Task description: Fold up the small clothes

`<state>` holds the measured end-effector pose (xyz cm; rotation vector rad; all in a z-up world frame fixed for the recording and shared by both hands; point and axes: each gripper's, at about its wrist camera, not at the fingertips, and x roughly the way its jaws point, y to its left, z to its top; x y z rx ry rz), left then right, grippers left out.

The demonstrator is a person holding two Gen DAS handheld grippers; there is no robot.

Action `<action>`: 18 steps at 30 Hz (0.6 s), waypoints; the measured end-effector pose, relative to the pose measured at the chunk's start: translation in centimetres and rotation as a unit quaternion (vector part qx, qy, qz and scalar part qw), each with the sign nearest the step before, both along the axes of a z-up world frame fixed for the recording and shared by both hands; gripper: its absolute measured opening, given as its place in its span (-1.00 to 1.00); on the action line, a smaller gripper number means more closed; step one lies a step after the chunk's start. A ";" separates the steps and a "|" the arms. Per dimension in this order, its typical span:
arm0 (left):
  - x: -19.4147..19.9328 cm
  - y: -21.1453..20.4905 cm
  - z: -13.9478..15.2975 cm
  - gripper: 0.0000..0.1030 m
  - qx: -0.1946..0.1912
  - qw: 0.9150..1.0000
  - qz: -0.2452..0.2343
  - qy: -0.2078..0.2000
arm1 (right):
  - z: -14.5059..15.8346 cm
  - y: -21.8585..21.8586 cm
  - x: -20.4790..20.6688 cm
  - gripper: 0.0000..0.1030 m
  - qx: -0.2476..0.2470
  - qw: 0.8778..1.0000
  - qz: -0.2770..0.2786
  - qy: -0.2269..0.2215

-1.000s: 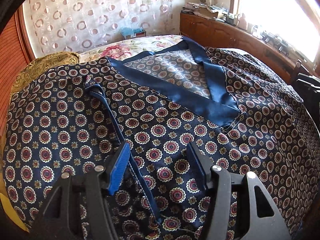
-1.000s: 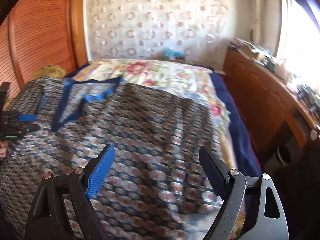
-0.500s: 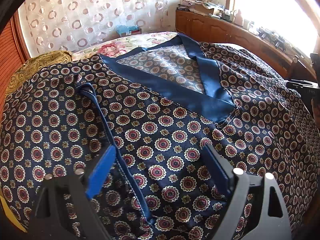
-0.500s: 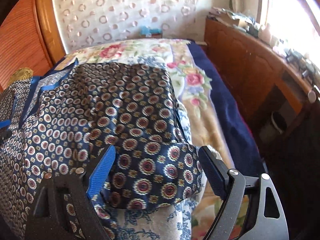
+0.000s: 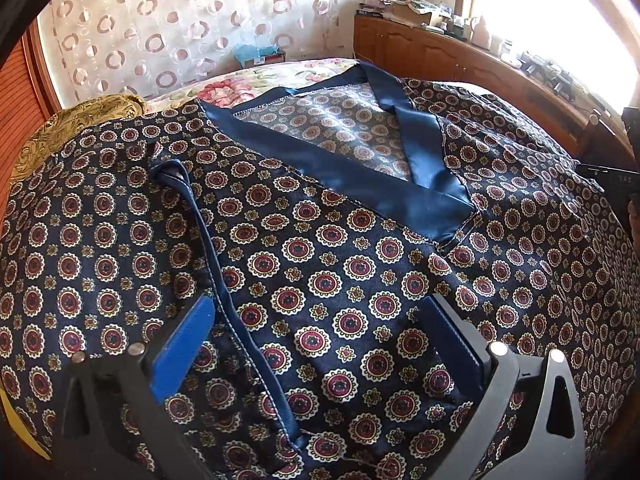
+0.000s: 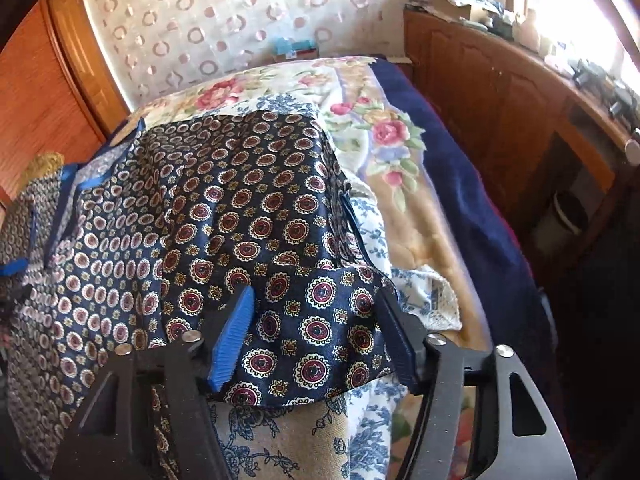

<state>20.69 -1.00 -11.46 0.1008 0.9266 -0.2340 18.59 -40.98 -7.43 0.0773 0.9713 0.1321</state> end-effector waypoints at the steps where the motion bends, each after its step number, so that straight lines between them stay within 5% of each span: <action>1: 0.0 0.0 0.0 1.00 0.000 1.000 0.000 0.000 | 0.1 -0.1 -0.1 -0.09 0.002 1.000 0.001 -0.001; 8: 0.0 0.0 0.0 1.00 0.000 1.000 0.000 0.000 | 0.8 0.6 -0.7 -0.88 -0.038 0.999 0.001 -0.020; 18: 0.0 0.0 0.0 1.00 0.000 1.000 0.000 0.001 | 4.5 4.2 -1.4 -0.99 -0.023 0.995 0.046 -0.090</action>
